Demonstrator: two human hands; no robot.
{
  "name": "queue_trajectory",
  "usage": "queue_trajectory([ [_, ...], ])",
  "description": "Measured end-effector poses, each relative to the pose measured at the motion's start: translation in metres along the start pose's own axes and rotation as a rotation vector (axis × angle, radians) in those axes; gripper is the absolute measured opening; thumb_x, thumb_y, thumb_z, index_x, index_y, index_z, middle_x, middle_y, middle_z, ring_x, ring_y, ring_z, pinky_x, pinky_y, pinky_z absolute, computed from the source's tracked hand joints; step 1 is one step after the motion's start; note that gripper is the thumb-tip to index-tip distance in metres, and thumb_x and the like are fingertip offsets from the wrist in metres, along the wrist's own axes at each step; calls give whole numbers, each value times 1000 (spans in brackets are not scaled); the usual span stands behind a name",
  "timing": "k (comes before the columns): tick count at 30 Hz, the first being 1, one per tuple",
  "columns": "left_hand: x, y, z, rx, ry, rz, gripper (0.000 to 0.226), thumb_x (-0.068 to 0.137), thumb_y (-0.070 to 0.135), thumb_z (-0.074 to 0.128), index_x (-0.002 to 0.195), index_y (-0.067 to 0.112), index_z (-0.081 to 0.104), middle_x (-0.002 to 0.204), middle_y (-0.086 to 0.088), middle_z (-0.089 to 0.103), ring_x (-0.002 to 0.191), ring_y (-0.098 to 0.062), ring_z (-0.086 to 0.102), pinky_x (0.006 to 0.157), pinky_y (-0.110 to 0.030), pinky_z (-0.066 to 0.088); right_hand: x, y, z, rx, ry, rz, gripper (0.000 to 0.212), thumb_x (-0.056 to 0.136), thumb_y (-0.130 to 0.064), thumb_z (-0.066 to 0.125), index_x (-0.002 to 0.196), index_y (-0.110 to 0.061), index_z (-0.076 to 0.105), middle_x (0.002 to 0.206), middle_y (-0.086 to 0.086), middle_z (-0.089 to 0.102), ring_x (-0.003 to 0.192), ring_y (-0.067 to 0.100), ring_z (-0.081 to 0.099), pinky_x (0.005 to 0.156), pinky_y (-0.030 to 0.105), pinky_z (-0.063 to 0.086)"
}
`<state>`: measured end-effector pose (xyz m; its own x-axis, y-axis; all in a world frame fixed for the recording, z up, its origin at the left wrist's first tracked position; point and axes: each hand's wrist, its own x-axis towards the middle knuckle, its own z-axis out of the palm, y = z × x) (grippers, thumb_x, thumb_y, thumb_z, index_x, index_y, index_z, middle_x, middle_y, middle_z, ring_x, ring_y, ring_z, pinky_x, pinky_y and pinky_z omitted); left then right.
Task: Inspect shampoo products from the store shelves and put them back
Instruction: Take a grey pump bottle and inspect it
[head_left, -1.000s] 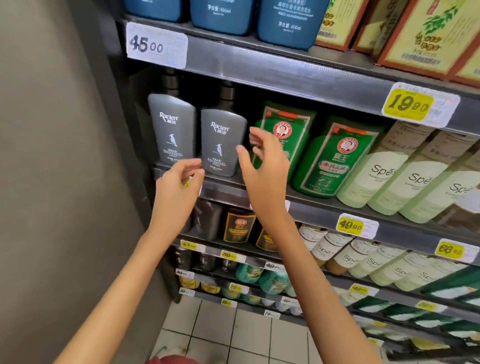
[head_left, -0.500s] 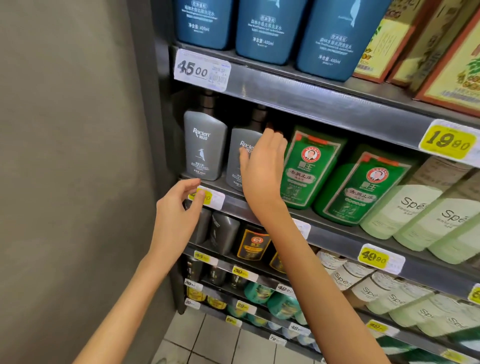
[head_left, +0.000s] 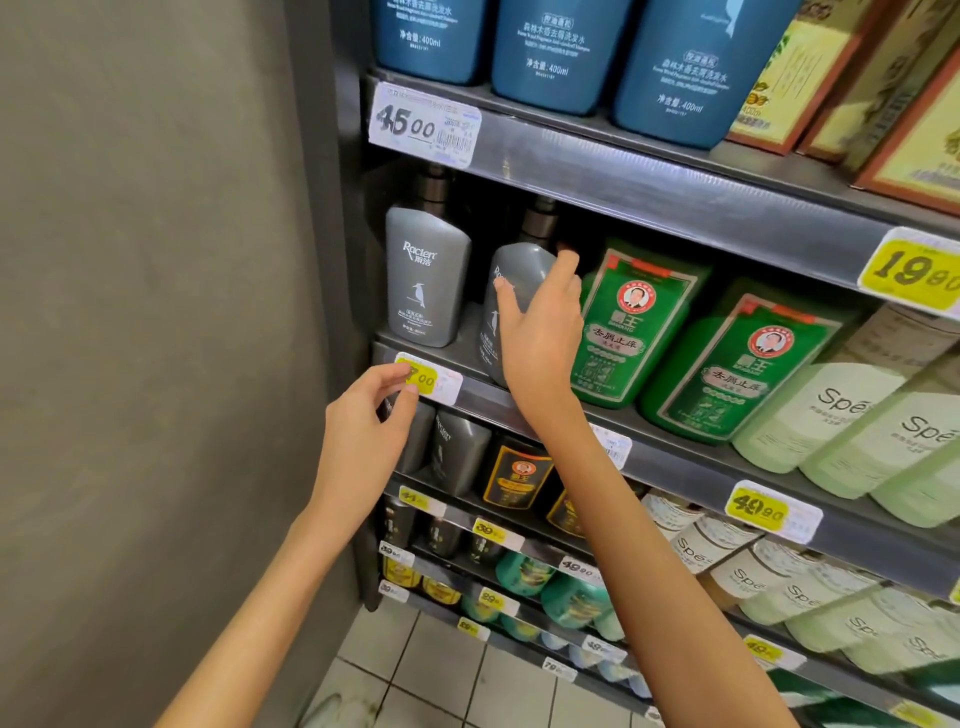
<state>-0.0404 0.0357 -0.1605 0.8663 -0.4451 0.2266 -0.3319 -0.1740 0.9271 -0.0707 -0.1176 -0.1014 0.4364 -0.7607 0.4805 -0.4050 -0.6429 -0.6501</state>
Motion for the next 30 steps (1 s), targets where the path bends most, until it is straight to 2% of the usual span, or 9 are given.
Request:
queue_trajectory([
  [3, -3, 4, 2, 4, -13, 9, 25, 91, 16, 55, 115, 15, 62, 107, 7, 67, 98, -10, 62, 81, -9, 41, -2, 0, -10, 38, -14, -16, 53, 93, -33, 57, 133, -5, 35, 120, 14, 52, 102, 31, 55, 72, 30, 35],
  [6, -5, 8, 0, -35, -25, 12, 24, 92, 20, 55, 115, 18, 62, 108, 12, 66, 103, -2, 60, 83, -9, 41, -15, -7, -27, 118, 58, -44, 57, 90, -38, 61, 131, -7, 37, 120, 10, 58, 102, 27, 59, 77, 32, 42],
  [11, -19, 2, 2, -122, -161, -54, 22, 90, 34, 53, 108, 25, 62, 103, 20, 64, 93, 18, 56, 78, 2, 37, -36, 2, -60, 406, -84, 170, 41, 87, -41, 63, 106, -6, 51, 89, 2, 62, 84, 22, 62, 75, 38, 50],
  [14, -29, -3, 9, -281, -381, -170, 40, 84, 53, 45, 106, 26, 63, 106, 10, 69, 102, 2, 61, 95, -18, 43, -44, 9, -62, 488, -253, 253, 35, 89, -39, 62, 92, -5, 53, 92, 12, 60, 85, 26, 59, 75, 37, 47],
  [16, -33, -2, 13, -475, -517, -262, 59, 76, 63, 45, 115, 22, 62, 109, 5, 70, 105, -7, 63, 89, -20, 49, -48, 10, -60, 482, -289, 234, 31, 89, -39, 62, 89, -9, 52, 88, 6, 59, 80, 20, 57, 71, 33, 46],
  [20, -43, 1, 15, -590, -586, -329, 62, 77, 59, 57, 123, 17, 58, 115, -1, 68, 107, -15, 64, 83, -24, 53, -62, 18, -55, 493, -308, 248, 26, 85, -38, 66, 82, -19, 48, 76, -6, 54, 67, 4, 52, 61, 20, 42],
  [24, -61, -6, 20, -586, -502, -403, 56, 75, 47, 55, 124, 19, 56, 112, 1, 69, 106, -15, 64, 88, -29, 49, -87, 35, -49, 629, -500, 405, 34, 86, -38, 65, 102, -12, 52, 100, 7, 63, 92, 16, 64, 80, 36, 52],
  [27, -72, -12, 17, -610, -517, -403, 56, 75, 45, 55, 126, 23, 54, 118, 4, 66, 110, -12, 61, 93, -29, 47, -102, 48, -49, 893, -667, 519, 41, 85, -44, 65, 120, -23, 58, 116, -1, 68, 105, 13, 65, 89, 30, 54],
  [30, -73, -16, 15, -643, -562, -418, 52, 74, 46, 55, 121, 24, 58, 114, 6, 68, 104, -8, 64, 81, -18, 52, -111, 53, -49, 1148, -749, 595, 36, 82, -48, 63, 111, -28, 70, 117, 1, 69, 110, 17, 64, 92, 30, 53],
])
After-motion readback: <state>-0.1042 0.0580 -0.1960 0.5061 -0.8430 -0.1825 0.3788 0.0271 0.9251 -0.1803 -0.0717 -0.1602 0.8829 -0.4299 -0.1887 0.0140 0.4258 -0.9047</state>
